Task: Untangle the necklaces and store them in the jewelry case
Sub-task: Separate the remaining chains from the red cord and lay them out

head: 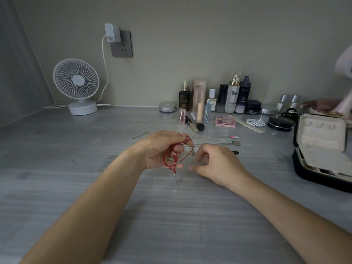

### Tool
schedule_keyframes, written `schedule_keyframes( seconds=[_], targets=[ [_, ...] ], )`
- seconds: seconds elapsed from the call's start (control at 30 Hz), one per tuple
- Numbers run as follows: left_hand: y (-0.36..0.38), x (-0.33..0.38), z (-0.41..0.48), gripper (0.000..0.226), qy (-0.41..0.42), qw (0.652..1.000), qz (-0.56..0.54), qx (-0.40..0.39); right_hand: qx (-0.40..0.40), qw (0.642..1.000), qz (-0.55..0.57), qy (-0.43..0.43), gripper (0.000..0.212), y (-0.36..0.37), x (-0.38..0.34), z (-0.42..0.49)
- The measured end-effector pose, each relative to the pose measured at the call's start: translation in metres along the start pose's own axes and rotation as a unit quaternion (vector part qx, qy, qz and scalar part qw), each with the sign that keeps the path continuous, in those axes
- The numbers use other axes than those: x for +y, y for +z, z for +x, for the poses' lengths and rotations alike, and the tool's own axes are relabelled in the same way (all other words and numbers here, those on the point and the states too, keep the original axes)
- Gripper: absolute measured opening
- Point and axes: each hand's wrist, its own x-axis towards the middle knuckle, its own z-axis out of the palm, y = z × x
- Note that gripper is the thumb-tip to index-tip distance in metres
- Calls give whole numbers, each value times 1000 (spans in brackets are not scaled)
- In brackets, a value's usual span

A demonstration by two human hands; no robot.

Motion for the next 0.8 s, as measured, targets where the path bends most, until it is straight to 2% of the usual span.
schedule_keyframes(
  seconds=[0.07,0.2,0.4,0.6,0.7,0.8],
  targets=[
    [0,0,0,26,1,1000,-4,-2,-8,1000,0,-4,27,0,-1,-2],
    [0,0,0,26,4,1000,-8,-5,-25,1000,-5,-15,18,5,-3,-2],
    [-1,-1,0,26,6,1000,-6,-1,-37,999,5,-19,24,11,0,1],
    [-7,-4,4,26,-10,1000,17,25,-50,998,47,-8,8,10,1,4],
    [-10,-6,6,23,-21,998,42,46,-46,994,97,-4,13,-3,2,2],
    [-13,-9,8,21,-36,994,74,74,-48,972,229,36,16,-16,4,2]
  ],
)
